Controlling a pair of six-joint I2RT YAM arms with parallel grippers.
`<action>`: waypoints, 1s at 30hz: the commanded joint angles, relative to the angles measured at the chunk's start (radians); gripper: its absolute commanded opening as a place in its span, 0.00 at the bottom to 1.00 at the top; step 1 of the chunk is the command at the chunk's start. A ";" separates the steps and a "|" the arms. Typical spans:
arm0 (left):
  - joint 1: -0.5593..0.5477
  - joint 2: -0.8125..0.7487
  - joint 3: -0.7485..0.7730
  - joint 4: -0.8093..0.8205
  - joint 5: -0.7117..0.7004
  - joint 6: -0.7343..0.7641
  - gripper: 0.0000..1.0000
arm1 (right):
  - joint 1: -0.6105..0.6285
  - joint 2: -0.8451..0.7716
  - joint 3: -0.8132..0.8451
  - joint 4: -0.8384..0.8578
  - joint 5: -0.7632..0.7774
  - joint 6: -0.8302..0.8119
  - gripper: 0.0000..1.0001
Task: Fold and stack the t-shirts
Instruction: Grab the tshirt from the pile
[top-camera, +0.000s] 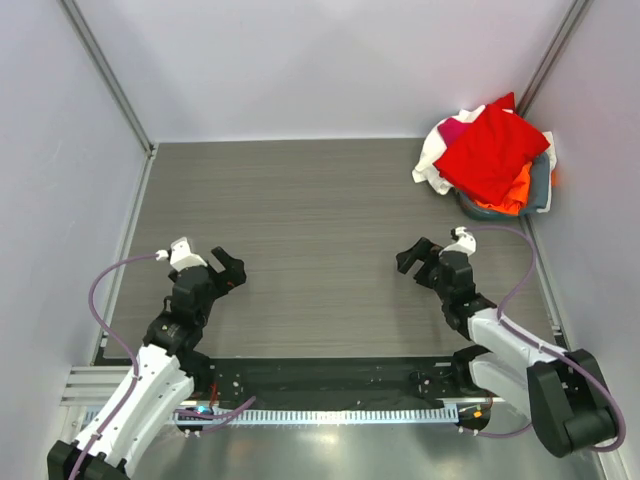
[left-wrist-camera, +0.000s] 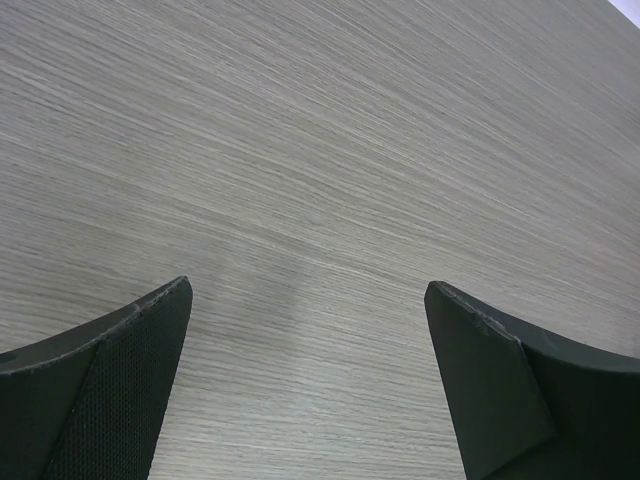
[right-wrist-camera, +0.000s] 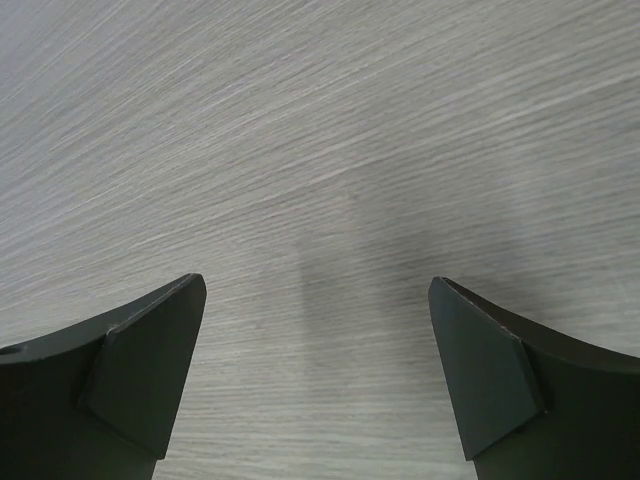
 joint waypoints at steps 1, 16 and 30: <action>0.002 0.008 0.001 0.016 -0.032 -0.008 1.00 | -0.003 -0.075 0.053 -0.108 0.030 0.030 1.00; 0.000 0.086 0.026 0.028 -0.030 -0.009 1.00 | -0.265 0.274 0.764 -0.608 0.133 0.041 0.85; 0.000 0.123 0.037 0.039 -0.018 -0.003 1.00 | -0.368 0.725 1.183 -0.607 0.096 0.036 0.72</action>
